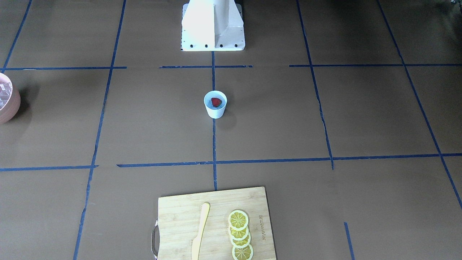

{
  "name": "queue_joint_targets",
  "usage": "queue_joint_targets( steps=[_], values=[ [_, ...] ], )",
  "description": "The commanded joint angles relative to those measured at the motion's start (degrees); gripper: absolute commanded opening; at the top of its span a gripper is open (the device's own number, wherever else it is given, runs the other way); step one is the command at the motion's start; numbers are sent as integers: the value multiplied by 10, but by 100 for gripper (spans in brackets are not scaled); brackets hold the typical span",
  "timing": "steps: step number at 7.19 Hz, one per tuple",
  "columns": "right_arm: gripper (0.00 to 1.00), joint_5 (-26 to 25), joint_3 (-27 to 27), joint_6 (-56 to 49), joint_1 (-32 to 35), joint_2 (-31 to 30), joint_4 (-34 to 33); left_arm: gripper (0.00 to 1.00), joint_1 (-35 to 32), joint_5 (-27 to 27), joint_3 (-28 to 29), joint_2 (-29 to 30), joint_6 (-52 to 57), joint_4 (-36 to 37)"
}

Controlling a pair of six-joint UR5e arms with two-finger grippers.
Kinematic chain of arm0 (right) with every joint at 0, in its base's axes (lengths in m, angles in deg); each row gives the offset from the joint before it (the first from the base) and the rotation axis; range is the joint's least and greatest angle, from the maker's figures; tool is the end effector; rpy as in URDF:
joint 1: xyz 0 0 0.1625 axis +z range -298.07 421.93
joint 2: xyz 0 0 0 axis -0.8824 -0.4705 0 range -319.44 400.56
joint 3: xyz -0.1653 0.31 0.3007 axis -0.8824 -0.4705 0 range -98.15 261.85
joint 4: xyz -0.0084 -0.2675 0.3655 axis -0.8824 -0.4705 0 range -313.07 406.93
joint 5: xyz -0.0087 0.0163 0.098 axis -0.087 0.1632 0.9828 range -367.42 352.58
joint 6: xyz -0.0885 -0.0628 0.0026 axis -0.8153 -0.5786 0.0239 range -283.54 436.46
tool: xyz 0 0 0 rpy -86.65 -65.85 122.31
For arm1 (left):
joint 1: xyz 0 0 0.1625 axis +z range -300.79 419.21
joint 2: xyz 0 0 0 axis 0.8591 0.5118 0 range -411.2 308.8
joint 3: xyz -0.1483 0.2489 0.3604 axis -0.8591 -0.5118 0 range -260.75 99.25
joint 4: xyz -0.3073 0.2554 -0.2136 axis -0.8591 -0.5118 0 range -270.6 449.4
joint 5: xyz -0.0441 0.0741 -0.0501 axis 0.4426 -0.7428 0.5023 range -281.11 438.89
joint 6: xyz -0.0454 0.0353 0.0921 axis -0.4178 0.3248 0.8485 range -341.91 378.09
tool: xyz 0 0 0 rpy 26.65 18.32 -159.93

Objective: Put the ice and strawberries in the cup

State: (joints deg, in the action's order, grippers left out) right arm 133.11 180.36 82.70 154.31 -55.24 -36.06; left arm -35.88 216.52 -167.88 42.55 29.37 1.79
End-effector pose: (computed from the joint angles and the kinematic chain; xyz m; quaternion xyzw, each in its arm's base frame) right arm 0.0700 -0.4932 0.6533 0.0622 -0.4276 0.0317 0.9012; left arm -0.1027 -0.5542 0.6931 0.0456 0.4013 0.0439 0.9137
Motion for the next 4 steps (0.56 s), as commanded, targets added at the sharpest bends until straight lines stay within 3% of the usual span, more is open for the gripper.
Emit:
queue_joint_targets(
  steps=[1,4],
  values=[
    [99,0,3,0,0,1,0,100,0,-1,-3,0,0,1],
    [99,0,2,0,0,3,0,100,-1,-2,-4,3,0,1]
  ],
)
